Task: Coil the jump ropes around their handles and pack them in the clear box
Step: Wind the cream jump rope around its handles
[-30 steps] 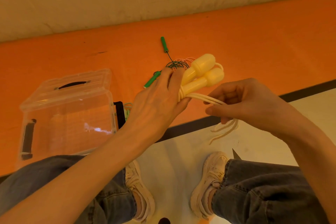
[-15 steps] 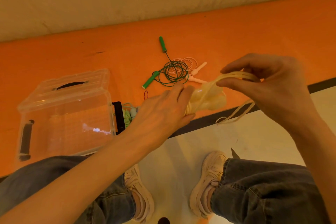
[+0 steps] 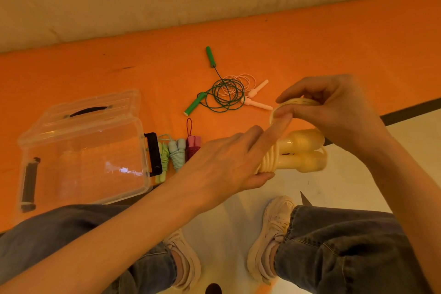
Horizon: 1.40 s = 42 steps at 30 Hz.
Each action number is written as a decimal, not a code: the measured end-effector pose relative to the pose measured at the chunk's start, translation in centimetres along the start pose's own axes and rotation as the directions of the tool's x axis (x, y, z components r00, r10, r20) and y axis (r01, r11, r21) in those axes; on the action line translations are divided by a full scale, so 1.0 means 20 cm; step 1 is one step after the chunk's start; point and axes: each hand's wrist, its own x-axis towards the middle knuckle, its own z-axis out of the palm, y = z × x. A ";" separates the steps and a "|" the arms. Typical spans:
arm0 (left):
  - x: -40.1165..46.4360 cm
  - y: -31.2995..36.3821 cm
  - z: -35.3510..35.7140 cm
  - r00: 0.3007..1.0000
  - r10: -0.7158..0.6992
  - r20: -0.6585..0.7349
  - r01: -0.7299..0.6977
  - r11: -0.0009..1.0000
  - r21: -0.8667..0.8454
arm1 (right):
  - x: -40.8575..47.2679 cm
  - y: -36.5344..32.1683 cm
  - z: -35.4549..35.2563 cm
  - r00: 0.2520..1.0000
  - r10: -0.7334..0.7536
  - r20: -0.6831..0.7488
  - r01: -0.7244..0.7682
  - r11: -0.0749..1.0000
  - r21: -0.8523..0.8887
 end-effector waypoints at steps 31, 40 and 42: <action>0.01 0.04 -0.06 0.995 0.085 -0.048 -0.096 0.951 -0.294 | 0.03 0.10 -0.07 0.861 0.171 0.479 -0.311 0.922 0.230; 0.01 -0.03 -0.12 0.970 -0.235 -0.067 0.157 0.811 -0.564 | -0.03 0.13 -0.07 0.898 0.296 0.327 -0.356 0.924 0.141; 0.01 -0.05 -0.11 0.942 -0.331 -0.062 0.232 0.771 -0.593 | -0.03 0.06 -0.04 0.880 0.220 0.422 -0.338 0.913 0.229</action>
